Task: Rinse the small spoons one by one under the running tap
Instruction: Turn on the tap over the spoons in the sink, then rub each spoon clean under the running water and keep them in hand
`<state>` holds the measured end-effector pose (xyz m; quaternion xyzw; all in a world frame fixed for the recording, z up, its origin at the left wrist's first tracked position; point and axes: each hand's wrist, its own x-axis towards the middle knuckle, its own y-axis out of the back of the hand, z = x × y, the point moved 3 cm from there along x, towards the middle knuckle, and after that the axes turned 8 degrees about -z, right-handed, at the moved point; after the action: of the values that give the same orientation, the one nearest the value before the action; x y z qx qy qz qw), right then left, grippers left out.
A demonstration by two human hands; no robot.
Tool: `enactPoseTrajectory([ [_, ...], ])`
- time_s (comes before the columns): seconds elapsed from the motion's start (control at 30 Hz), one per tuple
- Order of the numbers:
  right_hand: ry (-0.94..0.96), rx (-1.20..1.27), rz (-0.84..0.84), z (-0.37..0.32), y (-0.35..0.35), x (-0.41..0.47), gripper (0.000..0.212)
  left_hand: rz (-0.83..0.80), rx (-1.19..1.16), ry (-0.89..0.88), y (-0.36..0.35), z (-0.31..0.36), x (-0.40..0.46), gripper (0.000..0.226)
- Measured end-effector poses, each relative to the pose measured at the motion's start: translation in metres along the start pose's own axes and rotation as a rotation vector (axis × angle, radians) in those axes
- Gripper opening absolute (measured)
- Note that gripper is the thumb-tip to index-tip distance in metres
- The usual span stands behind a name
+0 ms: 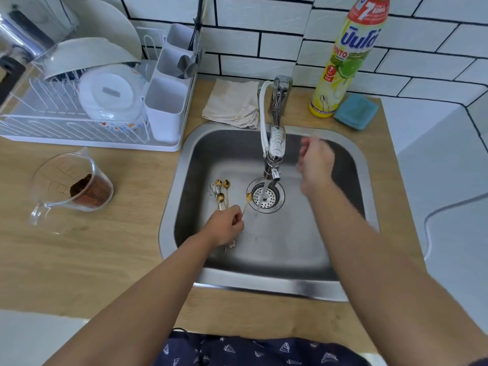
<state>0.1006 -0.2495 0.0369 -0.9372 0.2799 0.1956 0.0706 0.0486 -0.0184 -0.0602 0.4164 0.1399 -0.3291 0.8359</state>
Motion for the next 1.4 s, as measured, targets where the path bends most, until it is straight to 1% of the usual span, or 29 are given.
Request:
enactPoseTrajectory([
  [0.03,-0.009,-0.089,0.004,0.027,0.004,-0.010,0.028,-0.022,-0.013,-0.022,-0.001,0.001,0.000,0.007],
  [0.07,-0.007,-0.172,-0.030,0.052,0.005,-0.022,0.024,-0.045,-0.021,-0.040,-0.003,0.002,0.000,0.007],
  [0.1,-0.012,-0.245,-0.110,0.074,0.003,-0.032,0.016,-0.061,-0.023,-0.057,-0.003,0.003,0.000,0.008],
  [0.13,-0.033,-0.304,-0.224,0.093,-0.001,-0.043,0.006,-0.068,-0.021,-0.073,-0.004,0.004,0.000,0.008],
  [0.2,-0.056,-0.380,-0.443,0.118,-0.011,-0.057,0.031,-0.068,-0.007,-0.099,-0.004,0.005,-0.001,0.009],
  [0.23,-0.050,-0.388,-0.489,0.125,-0.014,-0.060,0.037,-0.069,-0.001,-0.109,-0.003,0.006,-0.001,0.008],
  [0.27,-0.033,-0.386,-0.484,0.129,-0.016,-0.062,0.035,-0.073,-0.001,-0.119,-0.003,0.006,-0.001,0.008],
  [0.3,-0.020,-0.373,-0.454,0.129,-0.017,-0.061,0.029,-0.077,-0.004,-0.126,-0.004,0.006,-0.002,0.008],
  [0.37,-0.028,-0.326,-0.399,0.128,-0.017,-0.060,0.010,-0.083,-0.004,-0.136,-0.004,0.007,-0.003,0.008],
  [0.4,-0.033,-0.304,-0.396,0.127,-0.017,-0.060,0.005,-0.088,-0.001,-0.144,-0.004,0.008,-0.003,0.009],
  [0.47,-0.039,-0.306,-0.386,0.126,-0.015,-0.058,0.020,-0.109,0.019,-0.155,-0.004,0.010,-0.003,0.012],
  [0.5,-0.055,-0.295,-0.387,0.126,-0.014,-0.057,0.023,-0.125,0.033,-0.155,-0.003,0.011,-0.003,0.013],
  [0.53,-0.078,-0.267,-0.394,0.126,-0.013,-0.056,0.025,-0.146,0.026,-0.151,-0.002,0.012,-0.004,0.013],
  [0.67,-0.158,-0.165,-0.444,0.127,-0.013,-0.053,0.017,-0.252,-0.164,-0.089,-0.001,0.017,-0.010,0.014],
  [0.7,-0.163,-0.142,-0.432,0.127,-0.014,-0.053,0.018,-0.255,-0.197,-0.073,-0.001,0.019,-0.012,0.013],
  [0.77,-0.155,-0.103,-0.396,0.124,-0.015,-0.054,0.010,-0.229,-0.281,-0.050,-0.002,0.023,-0.016,0.014],
  [0.8,-0.163,-0.089,-0.377,0.122,-0.017,-0.055,0.013,-0.212,-0.327,-0.048,-0.002,0.026,-0.018,0.014],
  [0.87,-0.200,-0.065,-0.338,0.120,-0.020,-0.056,0.027,-0.185,-0.397,-0.059,-0.003,0.031,-0.021,0.013],
  [0.93,-0.240,-0.044,-0.341,0.119,-0.021,-0.057,0.031,-0.164,-0.422,-0.060,-0.004,0.034,-0.024,0.013],
  [1.03,-0.254,-0.083,-0.407,0.120,-0.021,-0.061,0.011,-0.149,-0.389,-0.051,-0.008,0.030,-0.027,0.015],
  [1.1,-0.229,-0.106,-0.383,0.122,-0.020,-0.062,0.009,-0.133,-0.354,-0.058,-0.009,0.029,-0.029,0.013],
  [1.2,-0.205,-0.121,-0.326,0.121,-0.018,-0.060,0.025,-0.114,-0.308,-0.068,-0.009,0.033,-0.029,0.010],
  [1.27,-0.202,-0.112,-0.375,0.118,-0.018,-0.060,0.024,-0.098,-0.288,-0.044,-0.007,0.034,-0.028,0.015],
  [1.33,-0.186,-0.151,-0.411,0.115,-0.018,-0.062,0.016,-0.090,-0.263,-0.031,-0.002,0.035,-0.028,0.017],
  [1.4,-0.161,-0.224,-0.359,0.111,-0.018,-0.062,0.019,-0.092,-0.213,-0.051,-0.001,0.038,-0.030,0.015],
])
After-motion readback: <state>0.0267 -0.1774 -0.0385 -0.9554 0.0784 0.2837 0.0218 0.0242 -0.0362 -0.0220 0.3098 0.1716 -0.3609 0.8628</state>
